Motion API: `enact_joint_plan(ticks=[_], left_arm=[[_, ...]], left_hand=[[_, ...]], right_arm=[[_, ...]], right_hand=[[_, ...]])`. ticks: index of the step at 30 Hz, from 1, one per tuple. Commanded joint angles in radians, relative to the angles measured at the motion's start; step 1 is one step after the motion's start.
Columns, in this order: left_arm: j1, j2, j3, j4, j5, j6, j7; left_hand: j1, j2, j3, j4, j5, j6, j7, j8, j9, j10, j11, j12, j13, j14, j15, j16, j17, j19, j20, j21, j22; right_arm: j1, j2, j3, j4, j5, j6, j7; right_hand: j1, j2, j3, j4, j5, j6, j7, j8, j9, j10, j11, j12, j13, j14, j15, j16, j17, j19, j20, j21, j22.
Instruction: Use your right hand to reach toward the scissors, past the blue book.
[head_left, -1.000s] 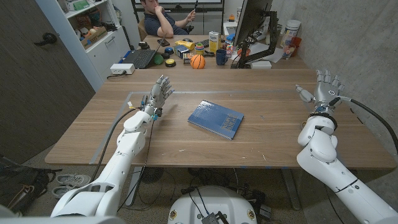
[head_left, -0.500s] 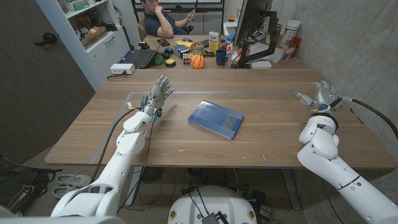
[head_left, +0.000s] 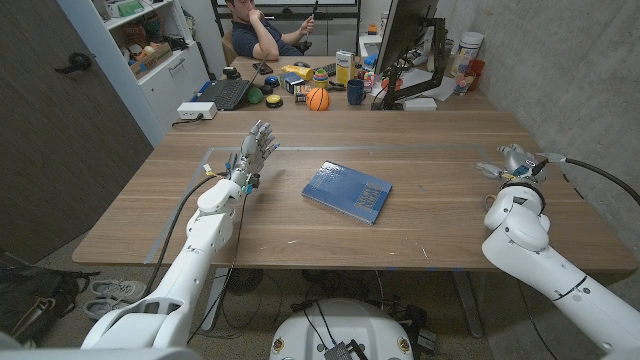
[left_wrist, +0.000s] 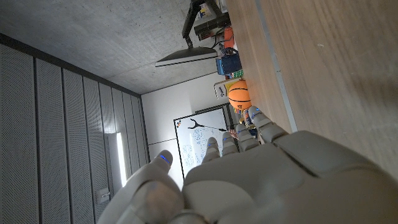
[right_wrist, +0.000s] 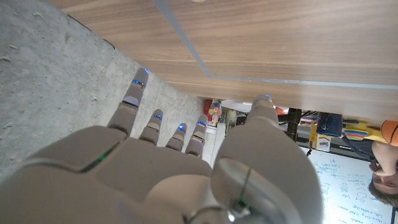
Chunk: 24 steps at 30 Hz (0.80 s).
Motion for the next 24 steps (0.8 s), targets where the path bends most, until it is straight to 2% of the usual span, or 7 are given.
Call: enact_joint_plan(ticks=[1,5,8,17,19,24], left_arm=[[0.009,0.003,0.000,-0.017,-0.001,0.004,0.004],[0.011,0.003,0.000,-0.019,-0.002,0.004,0.004],[0.011,0.003,0.000,-0.018,-0.002,0.002,0.004],[0.007,0.003,0.000,-0.010,-0.004,-0.001,0.002],[0.006,0.003,0.001,-0.007,-0.004,-0.002,0.001],[0.000,0.002,0.001,0.003,-0.004,-0.004,-0.001]], left_hand=[[0.000,0.035,-0.002,0.002,0.004,-0.010,0.001,0.004,0.003,-0.007,0.002,0.006,0.002,-0.009,-0.001,0.007,0.003,0.003,0.002,0.003,0.003],[0.000,0.035,-0.004,0.002,0.004,-0.010,0.001,0.004,0.003,-0.007,0.003,0.006,0.002,-0.009,-0.001,0.006,0.003,0.003,0.002,0.003,0.003],[0.000,0.035,-0.004,0.002,0.005,-0.010,0.001,0.004,0.003,-0.007,0.003,0.006,0.002,-0.009,0.000,0.007,0.003,0.004,0.002,0.004,0.003],[0.000,0.035,-0.007,0.002,0.006,-0.011,-0.001,0.003,0.003,-0.007,0.003,0.006,0.002,-0.010,-0.001,0.006,0.003,0.003,0.002,0.003,0.003],[0.000,0.035,-0.008,0.002,0.006,-0.011,0.000,0.003,0.003,-0.007,0.003,0.006,0.002,-0.009,-0.001,0.007,0.003,0.003,0.002,0.003,0.003],[0.000,0.035,-0.009,0.002,0.006,-0.012,-0.001,0.003,0.003,-0.007,0.003,0.006,0.002,-0.009,-0.001,0.007,0.003,0.003,0.003,0.003,0.003]], right_arm=[[0.071,-0.103,-0.081,-0.015,0.120,-0.097,0.095],[0.084,-0.124,-0.096,-0.020,0.155,-0.112,0.086],[0.100,-0.137,-0.113,-0.021,0.177,-0.129,0.077],[0.131,-0.167,-0.135,-0.025,0.252,-0.144,0.054],[0.141,-0.178,-0.144,-0.025,0.270,-0.145,0.057],[0.150,-0.179,-0.149,-0.023,0.298,-0.149,0.029]], right_hand=[[0.067,0.012,0.000,-0.013,0.011,-0.004,-0.003,-0.005,0.002,-0.005,-0.013,0.005,0.002,0.030,0.002,-0.001,0.002,0.076,-0.037,0.013,0.004],[0.099,0.021,-0.003,-0.012,0.014,0.008,-0.003,-0.001,0.003,0.015,-0.016,0.011,0.001,0.057,-0.002,0.002,0.001,0.105,-0.075,0.016,0.005],[0.110,0.027,-0.004,-0.011,0.016,0.018,-0.002,0.002,0.004,0.021,-0.019,0.012,0.001,0.062,-0.011,0.000,0.001,0.107,-0.086,0.014,0.006],[0.148,0.060,-0.034,0.014,0.024,0.153,-0.002,0.024,0.006,0.159,-0.023,0.037,0.002,0.124,-0.069,-0.001,0.001,0.110,-0.138,-0.001,0.012],[0.150,0.065,-0.042,0.018,0.027,0.177,-0.002,0.025,0.007,0.182,-0.024,0.039,0.002,0.132,-0.076,-0.003,0.001,0.109,-0.147,-0.004,0.012],[0.151,0.070,-0.050,0.024,0.029,0.202,-0.003,0.026,0.006,0.203,-0.024,0.040,0.002,0.141,-0.077,-0.004,0.001,0.094,-0.148,-0.011,0.013]])
